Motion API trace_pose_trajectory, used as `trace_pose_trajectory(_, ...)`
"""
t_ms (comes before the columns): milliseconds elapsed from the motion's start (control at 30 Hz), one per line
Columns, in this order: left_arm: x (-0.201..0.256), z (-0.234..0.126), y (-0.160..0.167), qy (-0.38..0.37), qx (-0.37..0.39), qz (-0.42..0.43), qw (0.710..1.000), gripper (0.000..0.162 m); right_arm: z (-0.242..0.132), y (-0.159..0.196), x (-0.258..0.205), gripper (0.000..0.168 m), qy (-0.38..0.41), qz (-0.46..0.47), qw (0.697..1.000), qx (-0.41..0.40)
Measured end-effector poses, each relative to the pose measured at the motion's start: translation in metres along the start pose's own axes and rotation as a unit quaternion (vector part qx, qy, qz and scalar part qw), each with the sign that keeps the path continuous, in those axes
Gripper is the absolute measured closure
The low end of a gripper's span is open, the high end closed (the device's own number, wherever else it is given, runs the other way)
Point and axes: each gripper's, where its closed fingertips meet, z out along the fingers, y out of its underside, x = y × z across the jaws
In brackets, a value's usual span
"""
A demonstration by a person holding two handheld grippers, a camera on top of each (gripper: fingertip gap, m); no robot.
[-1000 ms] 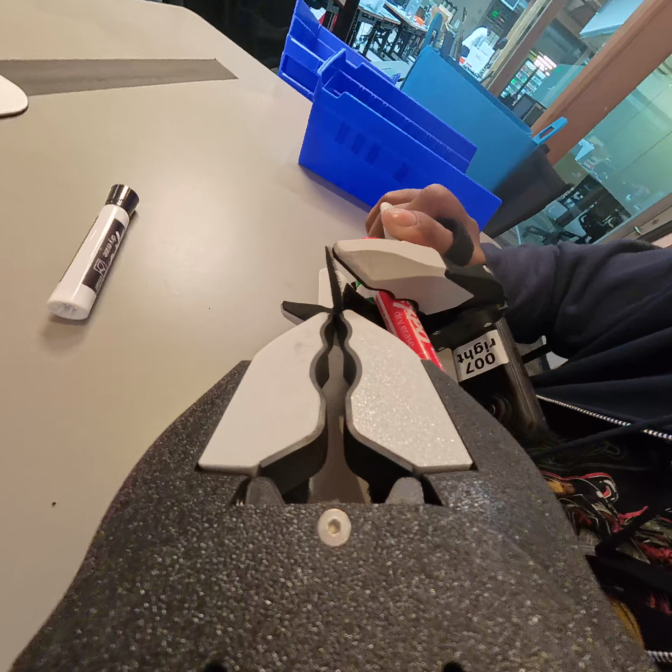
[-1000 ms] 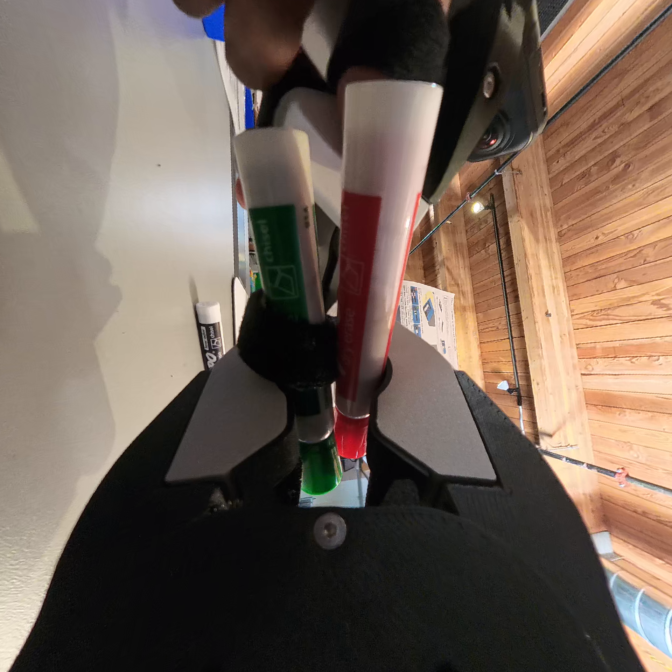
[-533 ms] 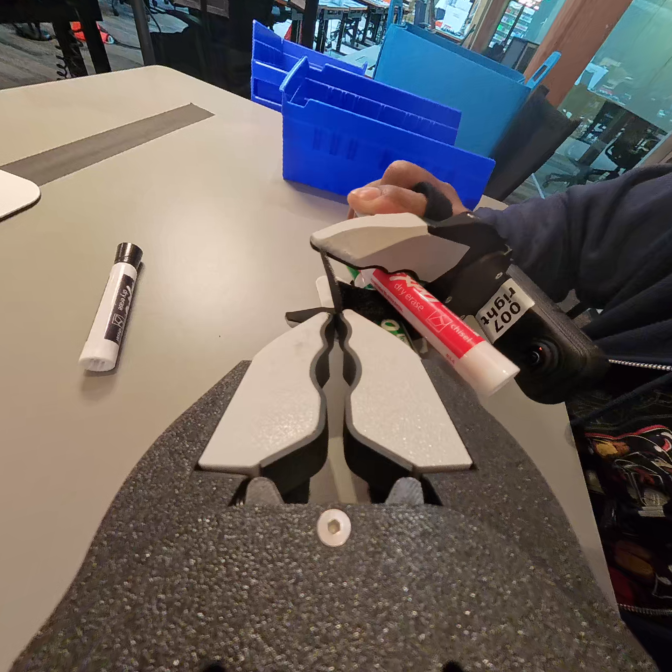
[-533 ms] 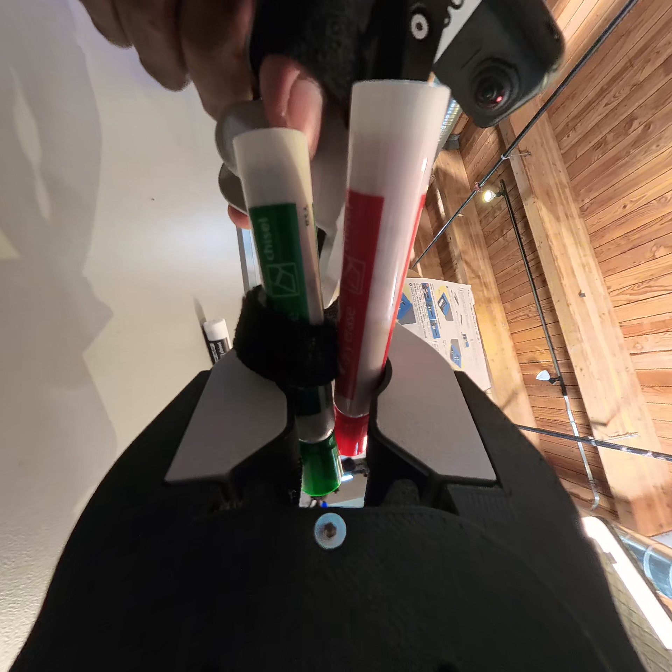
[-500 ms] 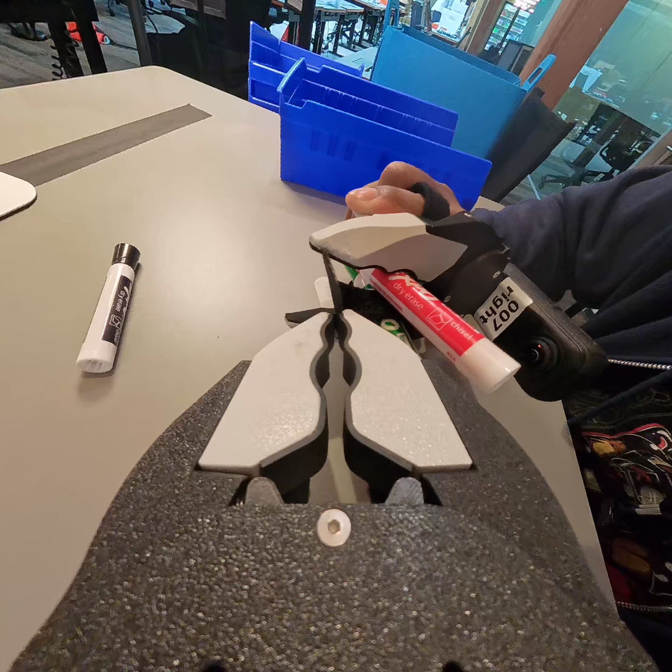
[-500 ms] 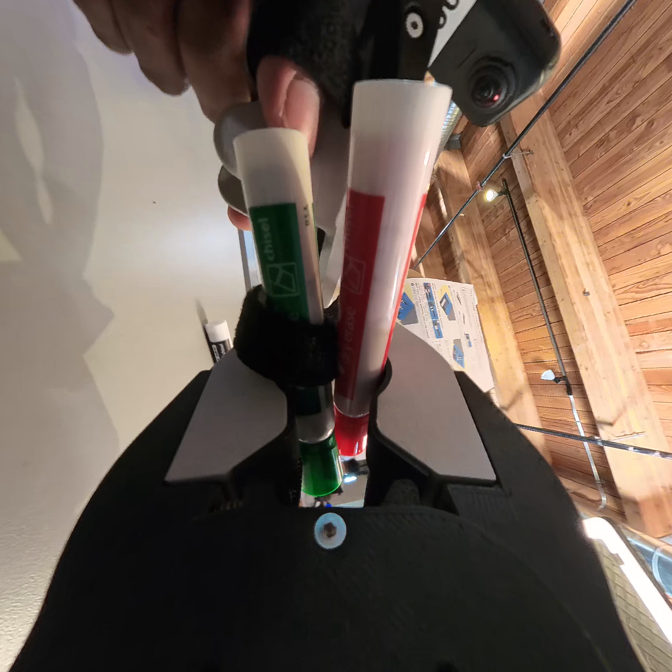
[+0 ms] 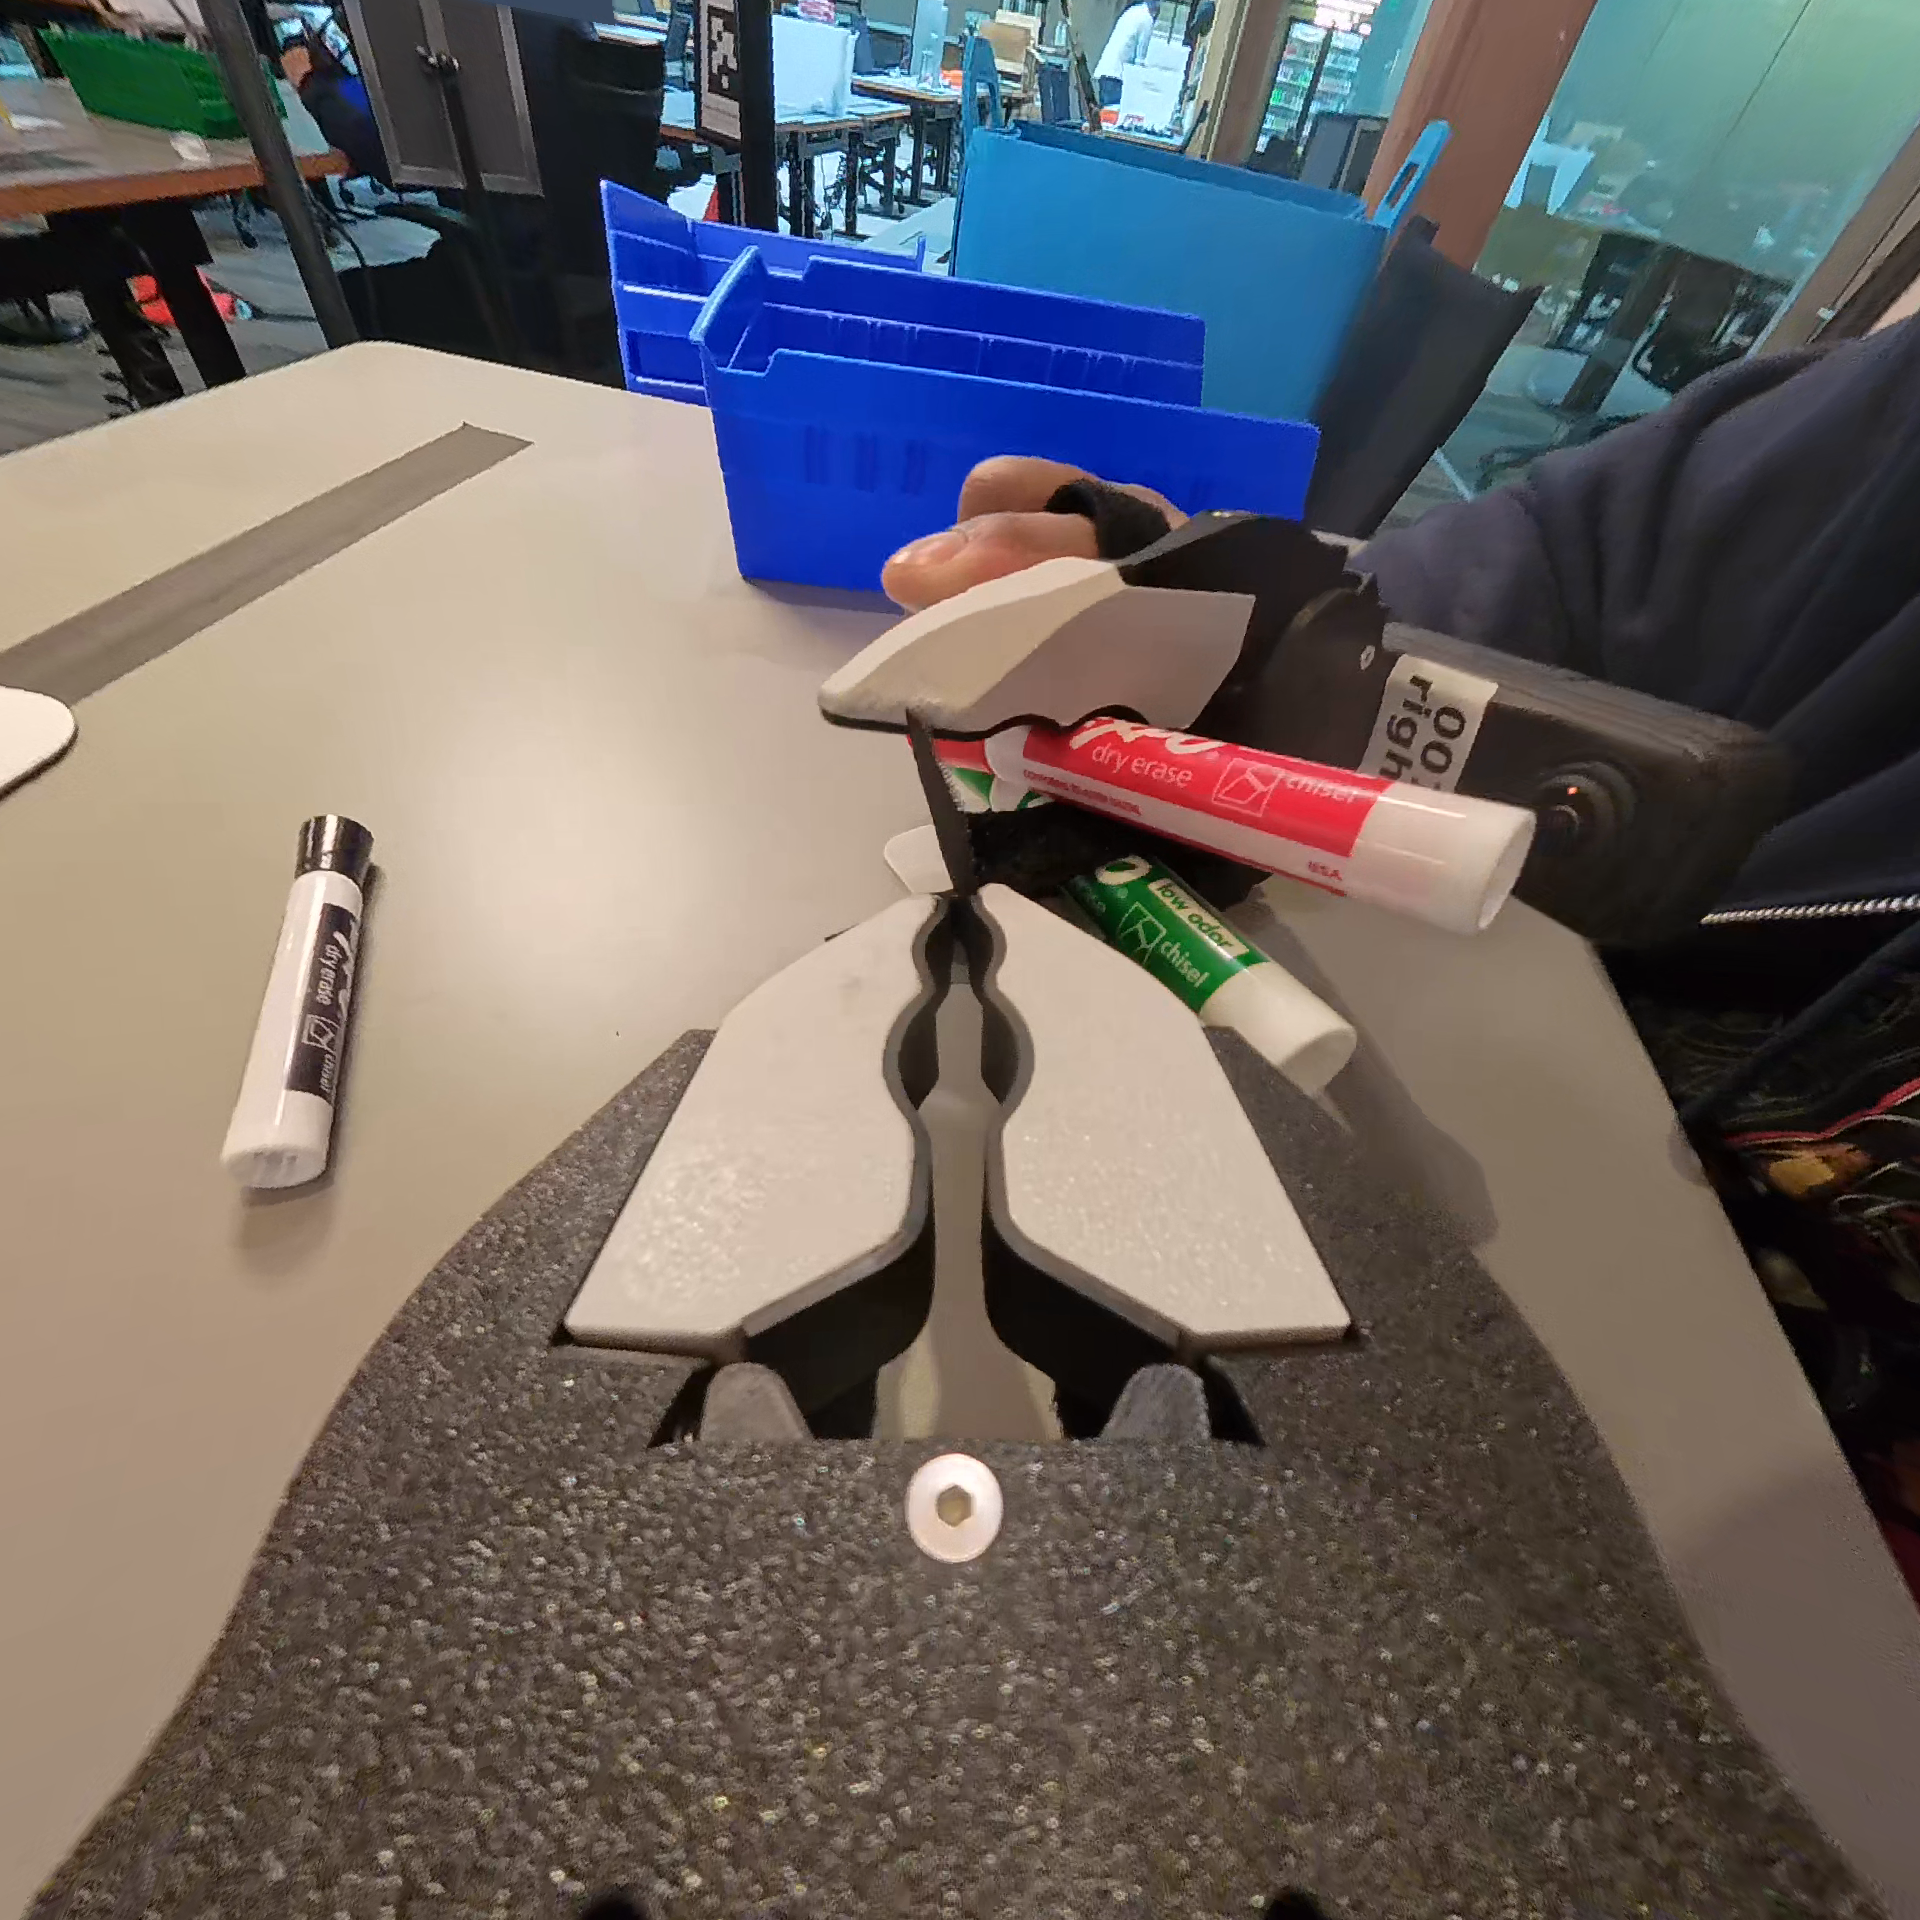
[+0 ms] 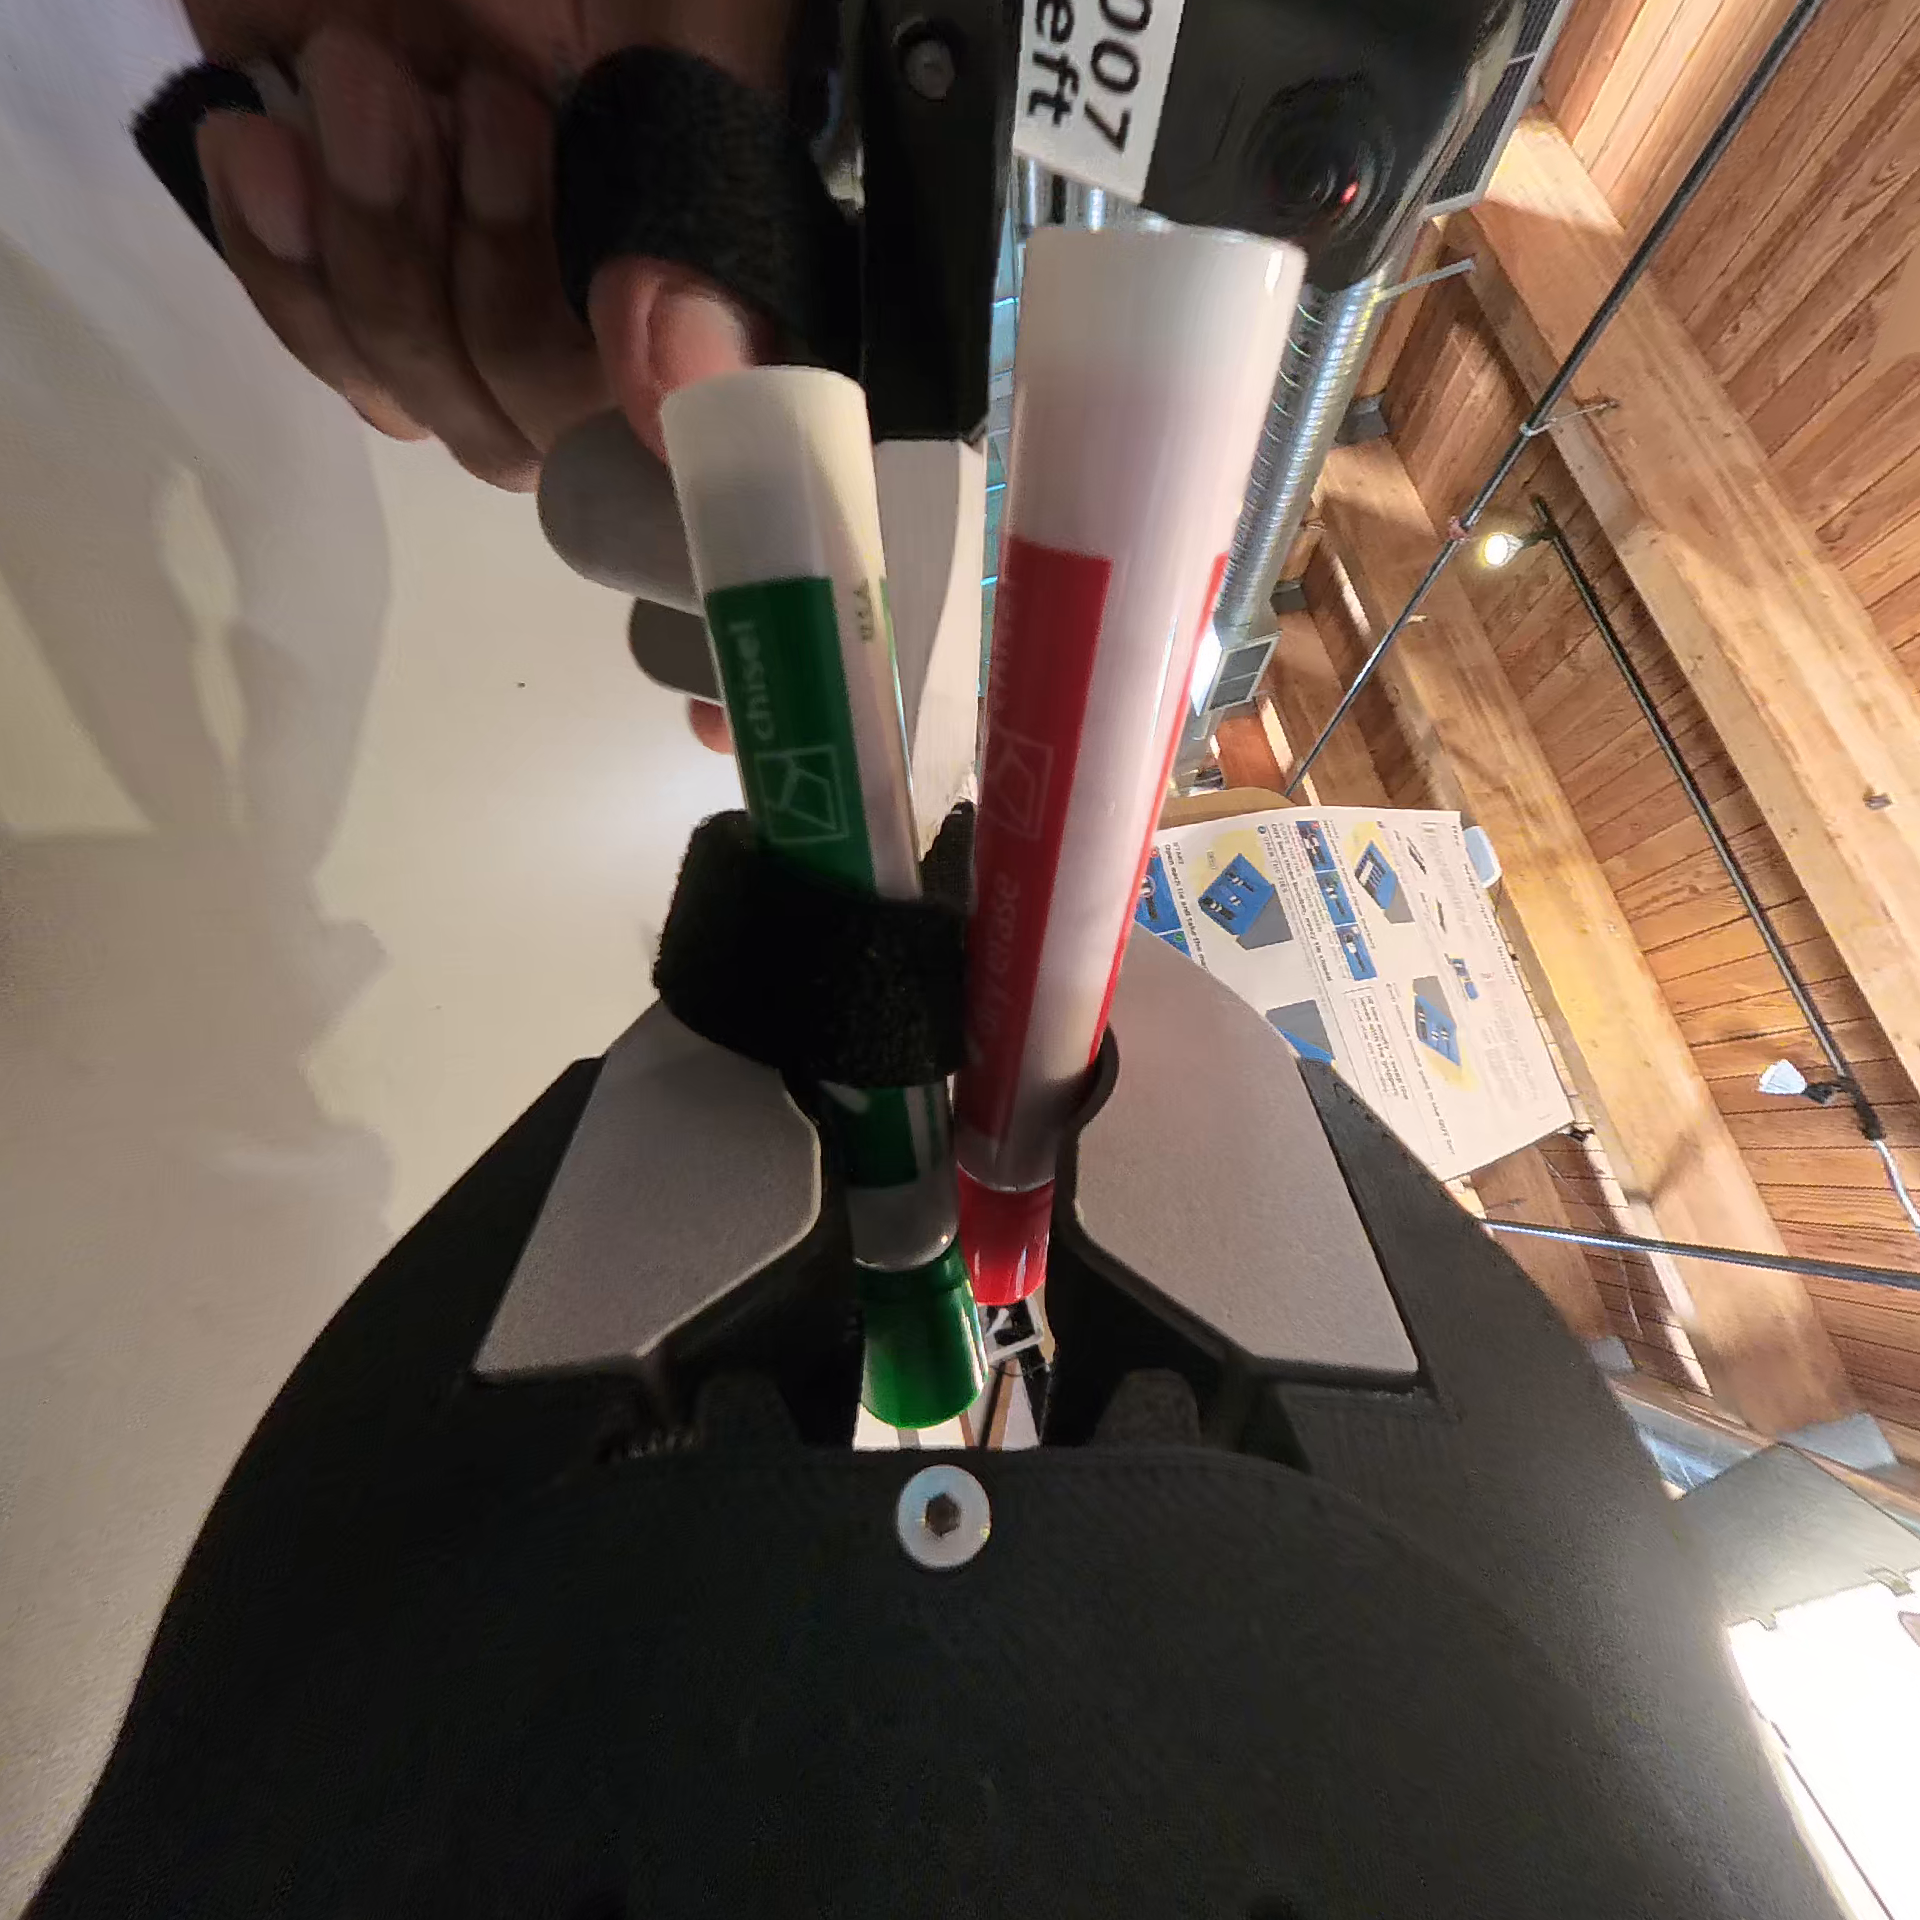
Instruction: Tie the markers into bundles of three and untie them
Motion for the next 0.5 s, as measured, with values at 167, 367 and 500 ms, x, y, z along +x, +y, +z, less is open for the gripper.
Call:
trace_pose_trajectory(167, 0.0016, -0.0011, 0.0003, -0.004, -0.007, 0.030, 1.000, 0.154, -0.0010, -0.0022, -0.0010, 0.127, -0.004, -0.001, 1.000, 0.007)
trace_pose_trajectory(367, 0.0053, -0.0038, 0.0009, 0.027, -0.006, 0.012, 1.000, 0.154, -0.0017, -0.0046, -0.0002, 0.127, -0.002, -0.003, 1.000, 0.012)
trace_pose_trajectory(500, 0.0071, -0.0054, -0.0058, 0.062, 0.028, -0.065, 0.996, 0.159, -0.0024, -0.0051, 0.0030, 0.128, 0.006, -0.009, 1.000, 0.012)
